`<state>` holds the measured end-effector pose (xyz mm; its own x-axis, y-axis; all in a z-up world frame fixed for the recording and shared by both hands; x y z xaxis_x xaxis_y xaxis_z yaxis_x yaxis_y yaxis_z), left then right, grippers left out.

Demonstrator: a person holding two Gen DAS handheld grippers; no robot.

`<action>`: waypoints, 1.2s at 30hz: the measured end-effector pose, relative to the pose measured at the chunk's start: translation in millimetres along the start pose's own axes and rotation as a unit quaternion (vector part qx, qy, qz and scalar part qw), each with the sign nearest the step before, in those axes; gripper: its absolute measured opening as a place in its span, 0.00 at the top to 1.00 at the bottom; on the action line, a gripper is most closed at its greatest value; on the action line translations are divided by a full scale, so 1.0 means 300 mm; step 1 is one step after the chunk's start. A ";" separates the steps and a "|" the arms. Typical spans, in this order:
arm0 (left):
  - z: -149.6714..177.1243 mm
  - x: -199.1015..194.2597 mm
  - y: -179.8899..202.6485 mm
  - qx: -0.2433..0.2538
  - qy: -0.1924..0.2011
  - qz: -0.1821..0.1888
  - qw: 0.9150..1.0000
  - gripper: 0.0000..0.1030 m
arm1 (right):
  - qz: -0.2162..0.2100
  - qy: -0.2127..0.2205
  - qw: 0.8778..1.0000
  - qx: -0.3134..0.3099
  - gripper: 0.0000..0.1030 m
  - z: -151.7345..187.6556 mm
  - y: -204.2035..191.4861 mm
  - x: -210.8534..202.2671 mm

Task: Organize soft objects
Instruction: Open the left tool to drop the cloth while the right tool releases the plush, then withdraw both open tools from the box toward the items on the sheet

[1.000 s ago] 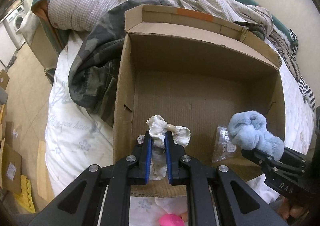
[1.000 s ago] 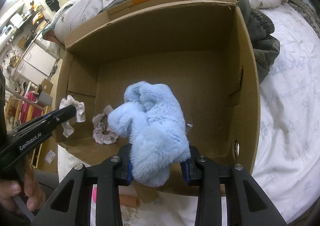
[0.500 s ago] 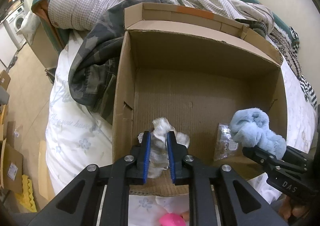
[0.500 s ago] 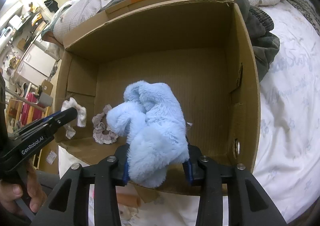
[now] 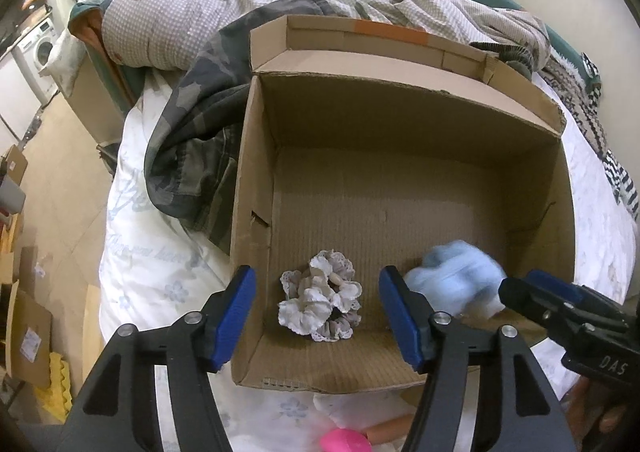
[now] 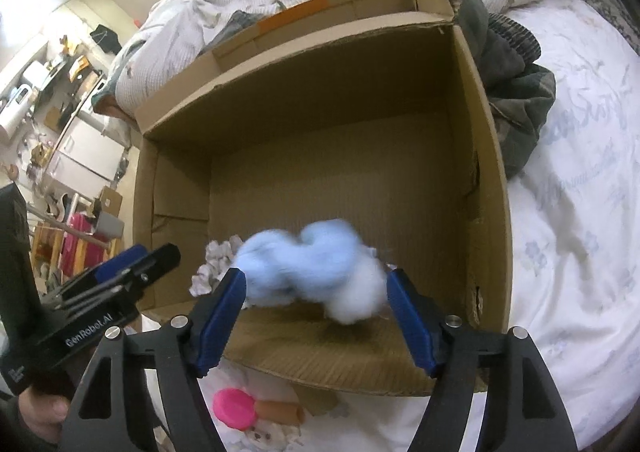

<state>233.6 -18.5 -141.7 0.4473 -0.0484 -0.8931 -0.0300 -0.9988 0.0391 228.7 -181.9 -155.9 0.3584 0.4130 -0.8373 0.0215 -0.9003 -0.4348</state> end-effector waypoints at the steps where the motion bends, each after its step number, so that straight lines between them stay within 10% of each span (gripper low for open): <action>1: 0.001 0.001 0.001 0.000 -0.001 0.000 1.000 0.41 | 0.001 0.001 1.000 0.000 0.25 -0.001 0.000 -0.001; 36: 0.147 -0.175 -0.148 -0.043 0.017 -0.030 0.998 0.41 | 0.027 0.035 0.998 0.049 0.25 0.032 0.079 -0.122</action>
<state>171.9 28.8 -116.4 0.4760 0.0118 -0.8794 0.0736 -0.9969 0.0264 207.2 -217.0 -138.7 0.4211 0.3506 -0.8365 -0.0889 -0.9019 -0.4227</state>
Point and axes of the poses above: each gripper's, at about its wrist camera, not at the fingertips, and x roughly the way its jaws point, y to its right, z to its underside, the point moved 10 cm from there along x, roughly the way its jaws point, and after that the axes turned 3 degrees about x, right-handed, at the moved point
